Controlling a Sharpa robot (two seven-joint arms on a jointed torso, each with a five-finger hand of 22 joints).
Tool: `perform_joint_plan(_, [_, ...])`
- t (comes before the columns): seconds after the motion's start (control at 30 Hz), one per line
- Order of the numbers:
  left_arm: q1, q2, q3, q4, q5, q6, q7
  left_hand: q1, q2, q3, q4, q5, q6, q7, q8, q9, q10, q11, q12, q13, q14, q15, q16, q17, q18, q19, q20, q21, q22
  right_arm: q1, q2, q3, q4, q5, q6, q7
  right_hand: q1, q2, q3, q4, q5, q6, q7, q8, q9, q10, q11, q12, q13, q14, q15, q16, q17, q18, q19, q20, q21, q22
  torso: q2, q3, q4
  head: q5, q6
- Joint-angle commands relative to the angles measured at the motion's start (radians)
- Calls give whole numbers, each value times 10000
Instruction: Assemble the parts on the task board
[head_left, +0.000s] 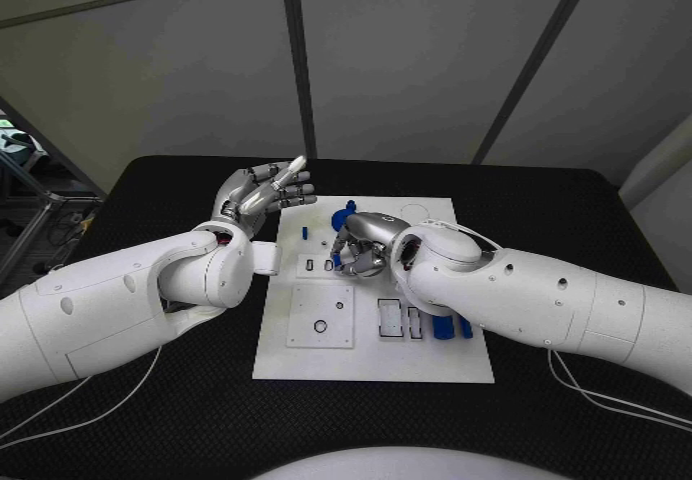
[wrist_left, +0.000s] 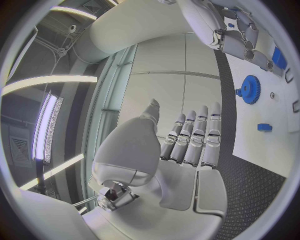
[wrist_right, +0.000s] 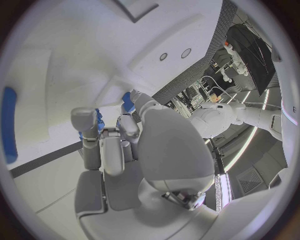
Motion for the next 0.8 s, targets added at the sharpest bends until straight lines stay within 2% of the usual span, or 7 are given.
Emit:
perform_joint_plan(0.03, [18,15,9,-1,-51,137,38,72,-15,2,-60,9,14,674,-60,-8,38,60,-43,-7,-33,-4,-34,-9,-143,-54,-2,-62,-17,-31,9,-28,-59,-114,201,-41,-105,-66,85,-12,53,-142,90,-99,-54,-126,31,-119,-65,755,9,40,1223,-48,71,16,35,-7,-1,-6,3,-4,-17])
perform_joint_plan(0.3, [18,18,9,-8,-51,145,36,72,-15,2,-60,9,14,674,-60,-8,38,60,-43,-7,-33,-4,-34,-9,-143,-54,-2,-62,-17,-35,15,-30,-96,-168,323,-79,-195,-199,185,-59,37,-423,205,-258,-75,-244,127,-227,-180,754,88,39,1228,-48,52,80,21,-27,-5,-3,-6,-1,-37])
perform_joint_plan(0.8, [18,25,9,-26,-51,162,21,94,-7,0,-86,9,-1,675,-71,-10,36,61,-56,-8,-37,-2,-49,-12,-144,-59,0,-65,-20,-38,11,-33,-115,-202,384,-97,-292,-312,241,-85,33,-588,270,-351,-71,-344,189,-303,-266,741,144,14,1180,-40,20,136,-5,-67,-2,-4,0,-1,-62])
